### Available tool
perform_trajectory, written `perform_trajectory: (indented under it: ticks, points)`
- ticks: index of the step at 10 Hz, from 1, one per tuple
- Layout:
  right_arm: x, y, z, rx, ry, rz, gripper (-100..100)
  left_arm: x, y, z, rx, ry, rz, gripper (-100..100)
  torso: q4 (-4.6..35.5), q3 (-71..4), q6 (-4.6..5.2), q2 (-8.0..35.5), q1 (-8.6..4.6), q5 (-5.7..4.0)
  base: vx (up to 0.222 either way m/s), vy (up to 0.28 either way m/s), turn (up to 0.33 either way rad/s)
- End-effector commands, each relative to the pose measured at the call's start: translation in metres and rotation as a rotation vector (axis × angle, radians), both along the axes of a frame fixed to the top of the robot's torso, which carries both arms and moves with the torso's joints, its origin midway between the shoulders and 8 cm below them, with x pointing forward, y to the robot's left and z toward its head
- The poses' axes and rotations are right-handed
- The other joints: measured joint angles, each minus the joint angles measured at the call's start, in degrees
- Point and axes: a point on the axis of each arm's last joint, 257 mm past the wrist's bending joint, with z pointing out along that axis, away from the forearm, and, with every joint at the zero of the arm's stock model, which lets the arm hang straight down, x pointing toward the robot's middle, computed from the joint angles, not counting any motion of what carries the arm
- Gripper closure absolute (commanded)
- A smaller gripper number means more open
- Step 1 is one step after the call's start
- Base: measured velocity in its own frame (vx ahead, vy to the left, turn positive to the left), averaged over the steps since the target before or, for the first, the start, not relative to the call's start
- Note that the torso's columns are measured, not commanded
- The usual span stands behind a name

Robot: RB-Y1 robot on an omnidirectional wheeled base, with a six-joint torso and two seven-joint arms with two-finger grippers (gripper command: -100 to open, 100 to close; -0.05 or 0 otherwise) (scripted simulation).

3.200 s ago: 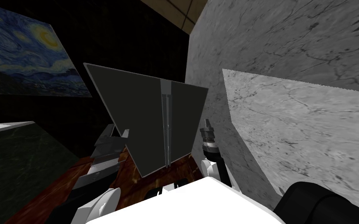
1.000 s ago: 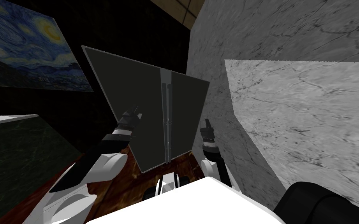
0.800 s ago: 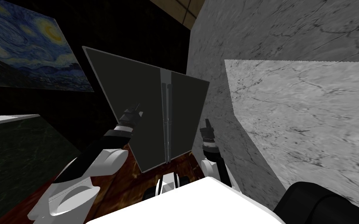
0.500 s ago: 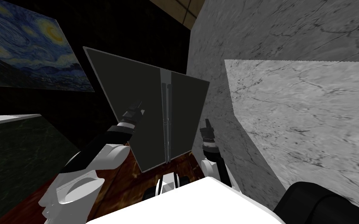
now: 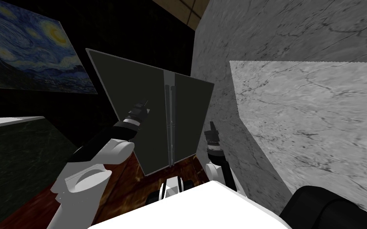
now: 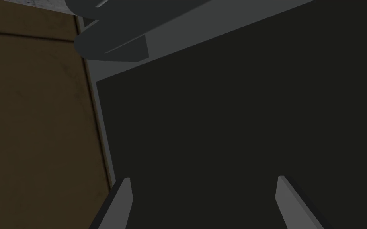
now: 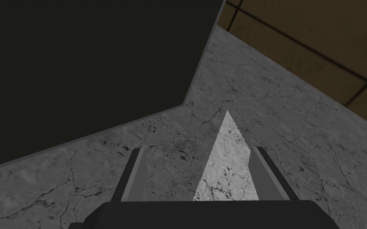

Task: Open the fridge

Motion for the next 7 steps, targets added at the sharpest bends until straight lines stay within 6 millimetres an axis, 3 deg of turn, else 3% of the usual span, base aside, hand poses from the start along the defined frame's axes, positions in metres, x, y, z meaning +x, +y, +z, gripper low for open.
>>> perform_trajectory:
  ticks: [1, 2, 7]
  points:
    - [0.0, 0.0, 0.0, 0.0, 0.0, 0.0, 0, 0.004, -0.005, 0.005, 0.018, 0.022, -0.001, -100, 0.0, 0.0, 0.0, 0.0, -0.01, 0.0, 0.0, -0.006, -0.002]
    - [0.0, 0.0, 0.0, 0.0, 0.0, 0.0, 0, 0.006, -0.011, 0.018, 0.039, 0.009, -0.004, -100, 0.0, 0.01, 0.0, 0.01, 0.01, 0.01, -0.001, -0.011, 0.022]
    - [0.0, 0.0, 0.0, 0.0, 0.0, 0.0, 0, 0.013, -0.022, 0.028, 0.074, 0.044, -0.007, -100, 0.0, 0.0, 0.01, 0.0, -0.03, -0.01, 0.001, -0.012, 0.012]
